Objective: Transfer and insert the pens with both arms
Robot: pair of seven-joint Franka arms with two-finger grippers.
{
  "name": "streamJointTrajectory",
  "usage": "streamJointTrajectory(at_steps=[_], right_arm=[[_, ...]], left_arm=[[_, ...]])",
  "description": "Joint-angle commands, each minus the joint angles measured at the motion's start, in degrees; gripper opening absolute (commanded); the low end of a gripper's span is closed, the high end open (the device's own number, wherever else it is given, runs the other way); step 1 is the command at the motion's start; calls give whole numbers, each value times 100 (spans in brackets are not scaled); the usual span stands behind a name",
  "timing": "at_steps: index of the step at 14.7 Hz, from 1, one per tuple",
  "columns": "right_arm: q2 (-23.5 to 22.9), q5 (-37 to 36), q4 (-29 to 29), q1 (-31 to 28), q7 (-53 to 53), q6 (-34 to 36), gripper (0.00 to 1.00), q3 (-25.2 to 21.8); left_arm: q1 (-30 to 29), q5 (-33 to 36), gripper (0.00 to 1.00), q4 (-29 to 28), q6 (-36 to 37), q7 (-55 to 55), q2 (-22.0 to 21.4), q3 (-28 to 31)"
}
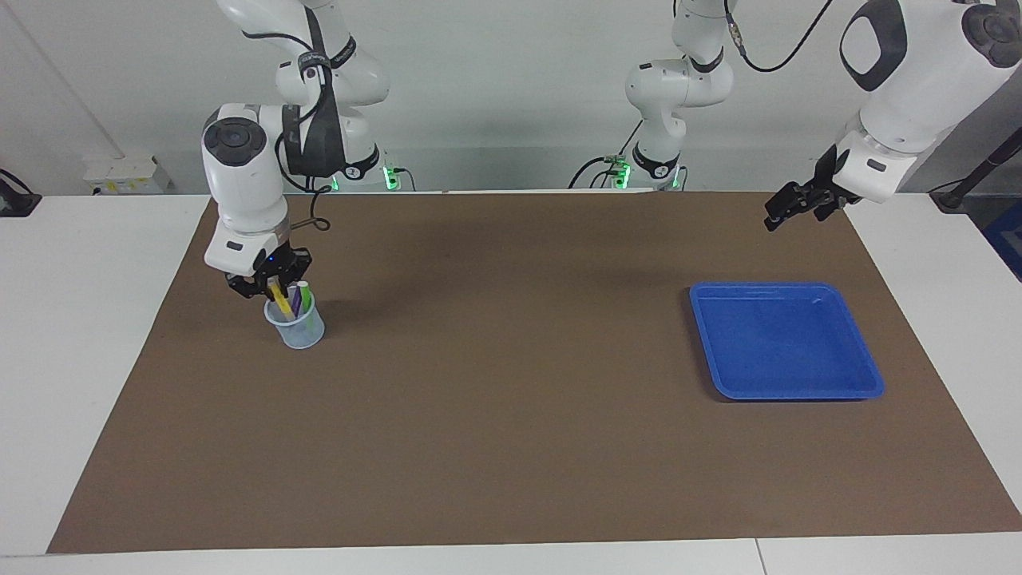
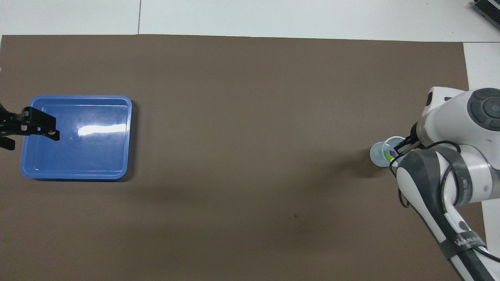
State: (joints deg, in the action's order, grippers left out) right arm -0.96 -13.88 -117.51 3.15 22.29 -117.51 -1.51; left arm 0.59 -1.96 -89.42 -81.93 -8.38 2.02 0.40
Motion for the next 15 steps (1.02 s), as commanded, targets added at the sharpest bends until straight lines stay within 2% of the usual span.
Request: streamJointTrajectory(at_steps=[1, 3, 4, 5, 7, 8, 11, 15], right_arm=[[8, -141, -202, -183, 100, -290, 0, 54], [0, -141, -203, -192, 56, -290, 0, 54], [-1, -141, -203, -183, 38, -273, 4, 54], [-1, -141, -194, -192, 29, -255, 20, 63], [-1, -141, -194, -201, 29, -247, 95, 63], [-1, -141, -194, -201, 29, -229, 100, 63], [-1, -124, -168, -201, 12, -185, 100, 63], [8, -54, -36, -192, 12, -71, 100, 63]], left_arm=[[161, 82, 100, -453, -216, 82, -264, 48], [265, 82, 100, -603, -375, 74, -290, 56], [336, 82, 100, -743, -515, 73, -377, 56], [337, 82, 100, -883, -639, 91, -421, 56], [310, 82, 100, -999, -893, 449, -457, 109], [302, 73, 100, -999, -999, 599, -414, 109], [302, 73, 100, -859, -1123, 636, -247, 127], [205, 73, 100, -841, -1071, 636, -237, 101]])
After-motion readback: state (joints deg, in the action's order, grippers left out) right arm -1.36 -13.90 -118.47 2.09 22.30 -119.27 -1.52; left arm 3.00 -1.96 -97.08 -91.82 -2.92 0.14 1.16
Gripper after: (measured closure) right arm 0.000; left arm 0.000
